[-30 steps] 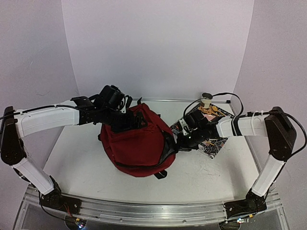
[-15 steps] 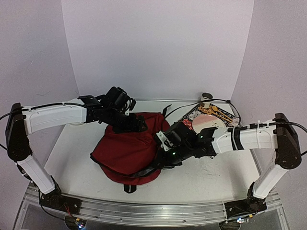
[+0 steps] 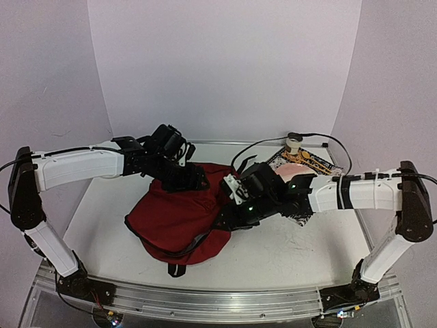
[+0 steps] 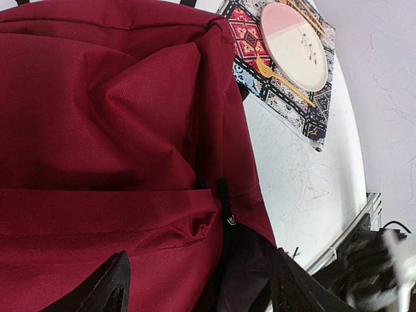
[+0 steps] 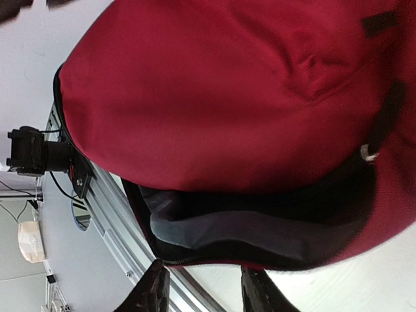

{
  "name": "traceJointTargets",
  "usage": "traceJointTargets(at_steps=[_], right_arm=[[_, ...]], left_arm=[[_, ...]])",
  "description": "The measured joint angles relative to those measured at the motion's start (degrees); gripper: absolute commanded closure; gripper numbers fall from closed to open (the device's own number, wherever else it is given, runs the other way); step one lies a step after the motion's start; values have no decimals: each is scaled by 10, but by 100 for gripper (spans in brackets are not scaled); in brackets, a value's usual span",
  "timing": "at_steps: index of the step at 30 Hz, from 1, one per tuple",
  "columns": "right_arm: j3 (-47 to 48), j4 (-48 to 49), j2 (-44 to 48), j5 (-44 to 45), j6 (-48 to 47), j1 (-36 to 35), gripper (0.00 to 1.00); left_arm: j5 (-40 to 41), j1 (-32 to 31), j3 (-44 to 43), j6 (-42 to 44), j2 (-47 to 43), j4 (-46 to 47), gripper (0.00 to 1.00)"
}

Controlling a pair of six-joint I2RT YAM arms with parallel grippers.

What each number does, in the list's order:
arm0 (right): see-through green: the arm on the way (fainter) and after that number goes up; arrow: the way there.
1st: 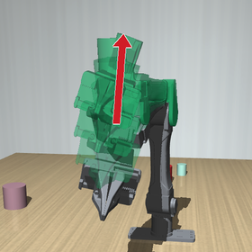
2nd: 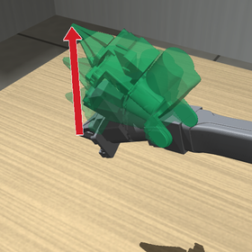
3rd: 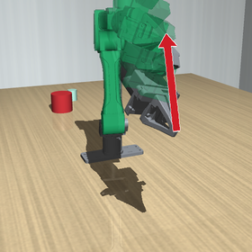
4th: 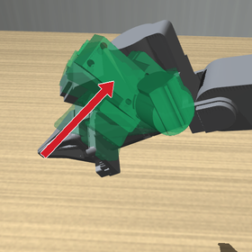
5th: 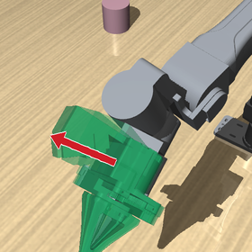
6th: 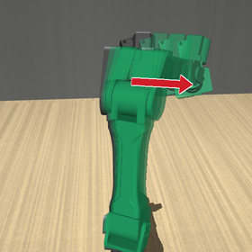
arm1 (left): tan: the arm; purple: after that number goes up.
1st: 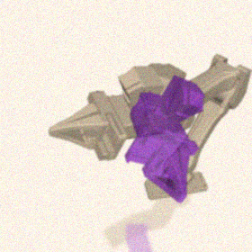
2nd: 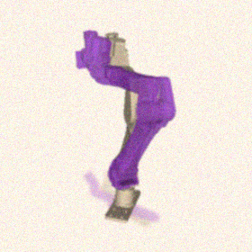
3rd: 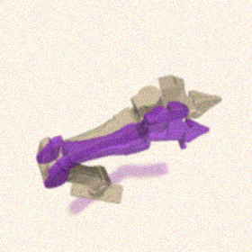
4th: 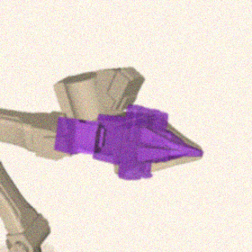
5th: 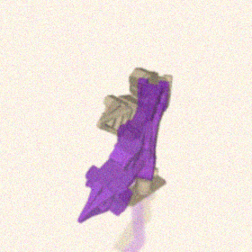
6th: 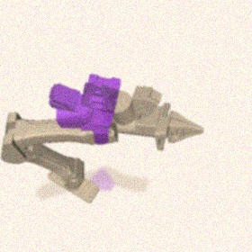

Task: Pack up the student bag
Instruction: Adjust the student bag at the center of the board, then hold the student bag at the center of the board.

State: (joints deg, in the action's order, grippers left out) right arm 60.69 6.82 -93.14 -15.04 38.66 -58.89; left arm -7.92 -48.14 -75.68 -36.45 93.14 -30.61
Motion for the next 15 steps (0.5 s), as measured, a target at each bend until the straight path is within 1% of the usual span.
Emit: traceJointTargets(at_steps=[3,8,11,15], right_arm=[[-14,-3,30,-2,-8,40,49],[-25,-3,58,-1,-30,129,44],[-26,-1,51,-4,-38,170,42],[-23,16,2,-15,-44,192,39]], left_arm=[[0,-10,-2,-6,3,0,25],[1,-41,-22,-13,33,1,25],[1,-59,-35,-16,55,0,25],[1,-74,-63,-25,85,-2,27]])
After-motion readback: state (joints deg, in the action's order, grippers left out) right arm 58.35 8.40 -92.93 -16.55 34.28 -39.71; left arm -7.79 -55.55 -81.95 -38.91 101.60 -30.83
